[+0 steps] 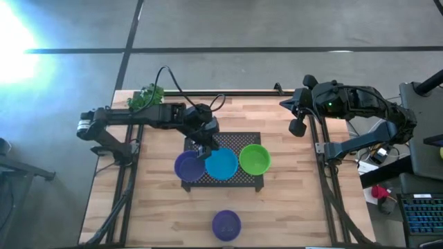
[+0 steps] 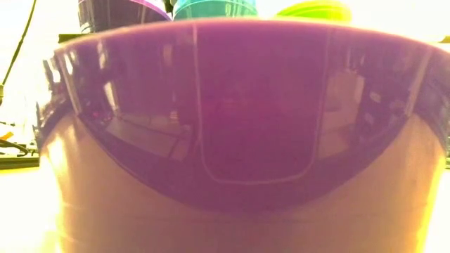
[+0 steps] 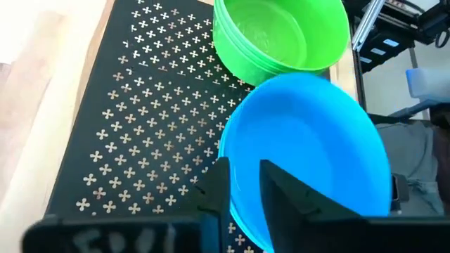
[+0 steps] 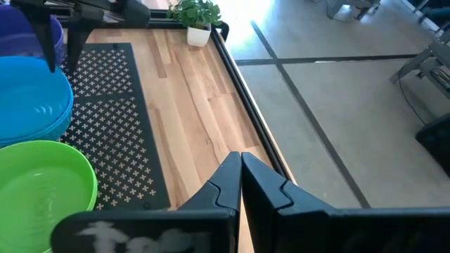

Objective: Pick & Place Mini bowls
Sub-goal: Stack the light blue bowl on the blue bowl on the shelf, then stack the violet bowl on the violet bowl on the shelf

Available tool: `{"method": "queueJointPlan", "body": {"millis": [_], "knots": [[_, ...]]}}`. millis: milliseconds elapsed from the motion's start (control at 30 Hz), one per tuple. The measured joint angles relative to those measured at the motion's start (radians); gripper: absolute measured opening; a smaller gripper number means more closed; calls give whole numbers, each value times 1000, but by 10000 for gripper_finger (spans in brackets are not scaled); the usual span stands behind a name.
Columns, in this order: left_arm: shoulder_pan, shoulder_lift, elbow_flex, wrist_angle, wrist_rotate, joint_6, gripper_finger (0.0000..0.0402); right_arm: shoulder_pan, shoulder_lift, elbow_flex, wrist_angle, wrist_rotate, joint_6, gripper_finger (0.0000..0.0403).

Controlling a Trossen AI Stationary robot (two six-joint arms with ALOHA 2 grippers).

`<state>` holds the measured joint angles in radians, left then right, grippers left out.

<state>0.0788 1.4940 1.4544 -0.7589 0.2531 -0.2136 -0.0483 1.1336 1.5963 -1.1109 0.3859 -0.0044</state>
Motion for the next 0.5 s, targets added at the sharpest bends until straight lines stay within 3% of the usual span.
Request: {"method": "queueJointPlan", "body": {"millis": [500], "knots": [[-35,-4,97,-16,-7,85,87,0,0,0,0,0,1,8]]}}
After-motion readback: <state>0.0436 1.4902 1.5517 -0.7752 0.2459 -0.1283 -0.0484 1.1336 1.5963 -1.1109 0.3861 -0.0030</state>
